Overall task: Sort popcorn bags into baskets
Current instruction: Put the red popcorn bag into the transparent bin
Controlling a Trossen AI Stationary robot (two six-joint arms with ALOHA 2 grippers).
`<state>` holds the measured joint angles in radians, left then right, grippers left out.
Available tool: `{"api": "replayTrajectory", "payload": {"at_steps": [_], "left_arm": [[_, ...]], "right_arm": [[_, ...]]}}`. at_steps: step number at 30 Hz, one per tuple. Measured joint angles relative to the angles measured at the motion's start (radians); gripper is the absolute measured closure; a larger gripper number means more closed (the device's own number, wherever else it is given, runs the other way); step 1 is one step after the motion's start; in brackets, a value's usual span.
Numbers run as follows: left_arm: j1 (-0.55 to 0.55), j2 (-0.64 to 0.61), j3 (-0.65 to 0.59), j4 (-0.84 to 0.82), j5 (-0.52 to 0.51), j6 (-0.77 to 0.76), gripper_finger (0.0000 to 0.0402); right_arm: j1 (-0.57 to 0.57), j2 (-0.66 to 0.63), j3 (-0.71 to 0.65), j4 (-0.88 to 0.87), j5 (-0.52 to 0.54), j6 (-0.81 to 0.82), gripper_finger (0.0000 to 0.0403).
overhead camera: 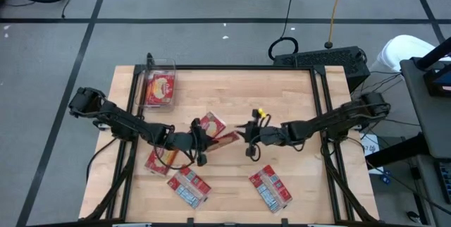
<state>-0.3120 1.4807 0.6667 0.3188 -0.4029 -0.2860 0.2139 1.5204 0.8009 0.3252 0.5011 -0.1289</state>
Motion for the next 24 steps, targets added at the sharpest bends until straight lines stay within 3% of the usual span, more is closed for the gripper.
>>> {"api": "replayTrajectory", "payload": {"at_steps": [5, 10, 15, 21, 24], "left_arm": [[0.022, -0.024, 0.002, 0.118, -0.035, 0.056, 0.0384], [0.038, -0.045, 0.001, 0.248, -0.068, 0.134, 0.0381], [0.059, -0.044, 0.0, 0.378, -0.069, 0.208, 0.0384], [0.113, -0.043, 0.0, 0.512, -0.069, 0.24, 0.0382], [0.151, -0.044, 0.0, 0.586, -0.063, 0.24, 0.038]], "right_arm": [[0.021, -0.151, 0.0, -0.234, 0.146, 0.101, 0.0281], [0.039, -0.276, -0.026, -0.368, 0.185, 0.241, 0.0243], [0.044, -0.379, -0.185, -0.243, 0.179, 0.341, 0.0226], [0.03, -0.43, -0.416, 0.196, 0.12, 0.325, 0.0216], [-0.001, -0.418, -0.449, 0.297, 0.128, 0.297, 0.0213]]}}
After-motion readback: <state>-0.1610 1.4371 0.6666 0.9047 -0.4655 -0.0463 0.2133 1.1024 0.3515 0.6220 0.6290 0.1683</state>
